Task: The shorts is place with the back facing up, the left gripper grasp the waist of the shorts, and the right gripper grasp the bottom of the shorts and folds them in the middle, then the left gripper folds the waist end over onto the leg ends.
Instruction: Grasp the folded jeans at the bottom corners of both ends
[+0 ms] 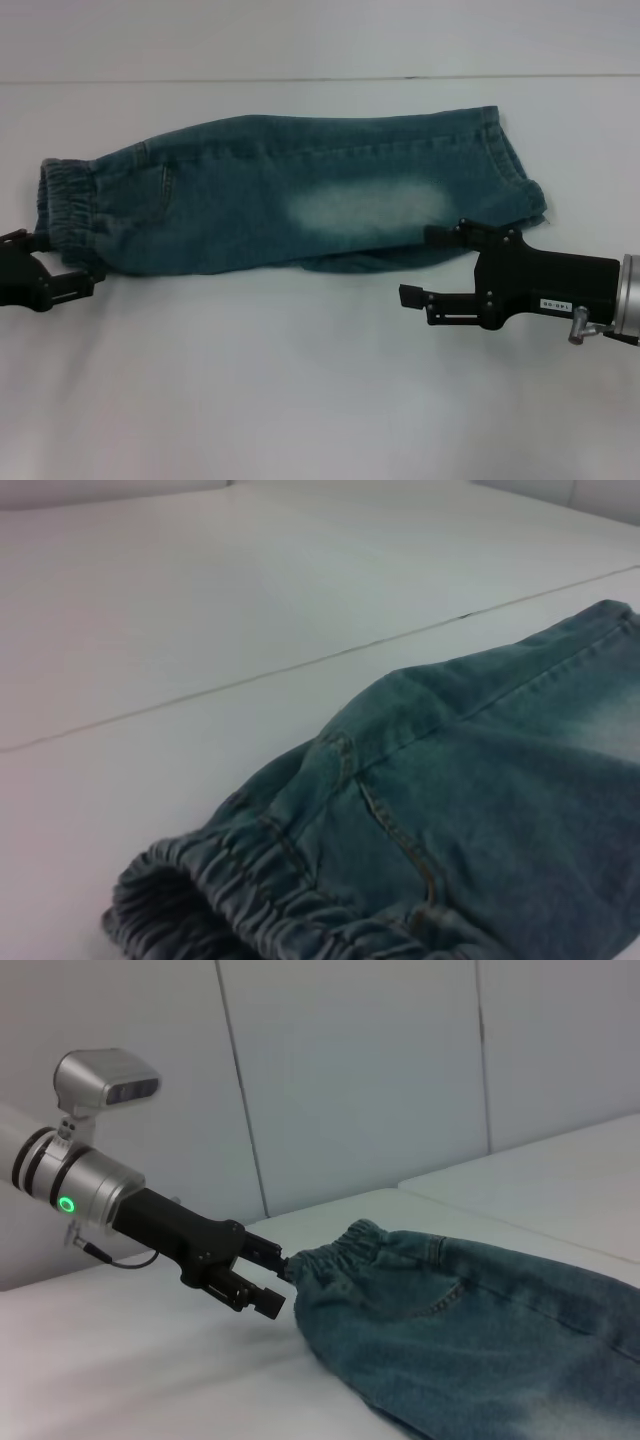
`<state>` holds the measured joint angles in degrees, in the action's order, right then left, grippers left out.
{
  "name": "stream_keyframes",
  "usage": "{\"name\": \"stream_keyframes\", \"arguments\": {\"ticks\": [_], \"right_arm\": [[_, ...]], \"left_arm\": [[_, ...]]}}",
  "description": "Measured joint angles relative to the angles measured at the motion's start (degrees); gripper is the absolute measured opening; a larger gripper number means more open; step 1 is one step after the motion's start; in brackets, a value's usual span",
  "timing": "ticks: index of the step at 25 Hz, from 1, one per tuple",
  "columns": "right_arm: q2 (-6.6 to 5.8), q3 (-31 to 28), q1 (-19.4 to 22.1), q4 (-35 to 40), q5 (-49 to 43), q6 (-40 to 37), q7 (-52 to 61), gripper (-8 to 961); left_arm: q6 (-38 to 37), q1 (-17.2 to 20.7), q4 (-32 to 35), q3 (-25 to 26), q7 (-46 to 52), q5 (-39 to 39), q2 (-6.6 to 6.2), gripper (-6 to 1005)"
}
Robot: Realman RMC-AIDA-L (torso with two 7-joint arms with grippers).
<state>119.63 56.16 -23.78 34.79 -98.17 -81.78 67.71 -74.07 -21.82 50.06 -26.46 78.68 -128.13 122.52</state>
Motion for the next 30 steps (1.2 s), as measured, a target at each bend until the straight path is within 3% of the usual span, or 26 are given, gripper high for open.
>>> {"name": "stream_keyframes", "arguments": {"ticks": [6,17,25,30], "right_arm": [[-0.03,-0.4,0.3,0.2,0.0,-0.2,0.3,944],[-0.01,-1.1,0.1,0.3,0.0,-0.3,1.4,942],[0.01,-1.4,-0.4,0.8,0.0,-0.3,2.6,945],[-0.04,-1.4,-0.5,0.8,0.0,-0.3,3.0,944]], "left_arm": [[0.6,-1.4,-1.9,0.0,-1.5,0.1,-0.40,794],[5.8,-1.8,-1.1,0.3,0.3,-0.7,-0.97,386],[4.1,-1.5,-1.0,-0.1,0.1,-1.0,-1.04,331],[3.5,-1.8,-1.0,-0.5,0.0,-1.1,-1.14,393]]}}
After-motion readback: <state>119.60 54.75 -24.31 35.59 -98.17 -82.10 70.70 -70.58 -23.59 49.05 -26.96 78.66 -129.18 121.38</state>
